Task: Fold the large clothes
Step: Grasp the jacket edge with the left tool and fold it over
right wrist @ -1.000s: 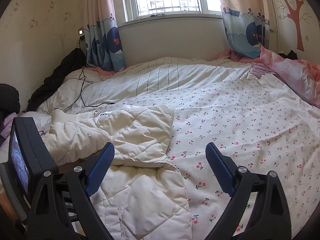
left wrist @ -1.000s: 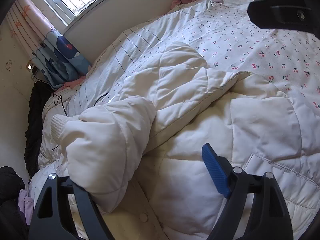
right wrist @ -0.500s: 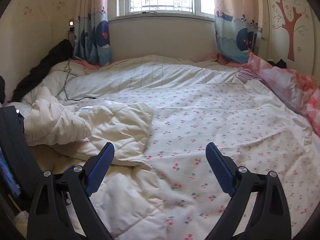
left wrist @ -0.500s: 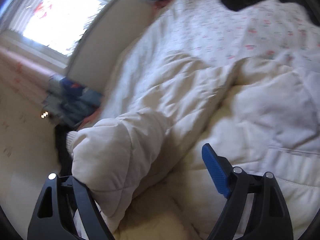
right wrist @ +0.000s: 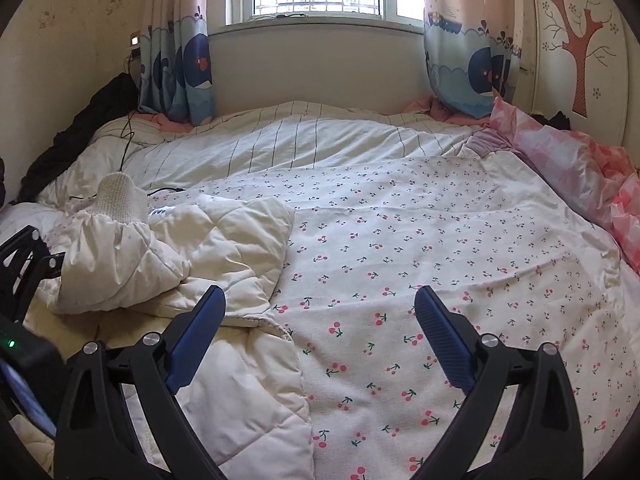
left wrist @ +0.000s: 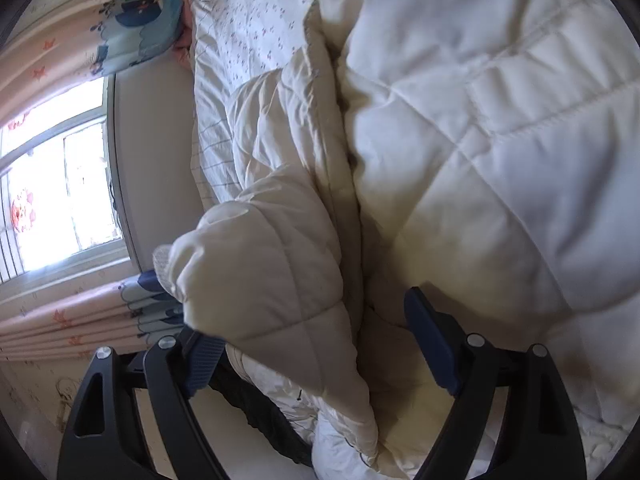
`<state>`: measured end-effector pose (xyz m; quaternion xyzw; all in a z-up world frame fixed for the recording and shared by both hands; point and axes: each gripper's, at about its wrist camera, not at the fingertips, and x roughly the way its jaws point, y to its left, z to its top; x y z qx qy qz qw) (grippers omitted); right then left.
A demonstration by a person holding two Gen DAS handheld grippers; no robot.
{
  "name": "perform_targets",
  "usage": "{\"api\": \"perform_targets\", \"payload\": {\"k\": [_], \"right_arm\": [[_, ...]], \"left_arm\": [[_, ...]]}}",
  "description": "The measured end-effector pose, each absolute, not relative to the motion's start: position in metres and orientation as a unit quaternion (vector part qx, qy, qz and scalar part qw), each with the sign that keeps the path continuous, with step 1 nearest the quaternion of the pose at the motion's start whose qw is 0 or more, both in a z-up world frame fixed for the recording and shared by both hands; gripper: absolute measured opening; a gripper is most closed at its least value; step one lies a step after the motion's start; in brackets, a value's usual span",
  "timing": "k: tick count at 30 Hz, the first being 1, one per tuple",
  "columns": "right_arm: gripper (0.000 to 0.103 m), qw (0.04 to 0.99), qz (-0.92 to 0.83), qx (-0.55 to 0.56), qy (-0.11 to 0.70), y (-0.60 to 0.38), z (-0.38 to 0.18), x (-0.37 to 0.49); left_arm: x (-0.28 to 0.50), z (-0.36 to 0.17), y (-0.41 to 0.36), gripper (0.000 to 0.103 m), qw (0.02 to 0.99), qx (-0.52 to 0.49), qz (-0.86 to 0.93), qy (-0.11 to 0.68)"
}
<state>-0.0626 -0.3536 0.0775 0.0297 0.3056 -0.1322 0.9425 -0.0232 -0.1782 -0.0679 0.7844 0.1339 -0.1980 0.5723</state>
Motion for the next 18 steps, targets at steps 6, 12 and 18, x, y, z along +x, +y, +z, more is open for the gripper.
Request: {"api": "perform_targets", "payload": {"k": [6, 12, 18], "right_arm": [[0.092, 0.943, -0.122, 0.049, 0.306, -0.356, 0.08, -0.064], [0.092, 0.943, -0.144, 0.037, 0.297, -0.358, 0.085, -0.069], [0.092, 0.942, -0.155, 0.022, 0.298, -0.359, 0.088, -0.071]], "left_arm": [[-0.03, -0.043, -0.178, 0.082, 0.622, 0.748, -0.201, 0.115], [-0.027, -0.021, -0.206, 0.082, 0.663, 0.673, -0.29, 0.151], [-0.05, -0.049, -0.218, 0.082, 0.631, 0.682, -0.341, 0.143]]}}
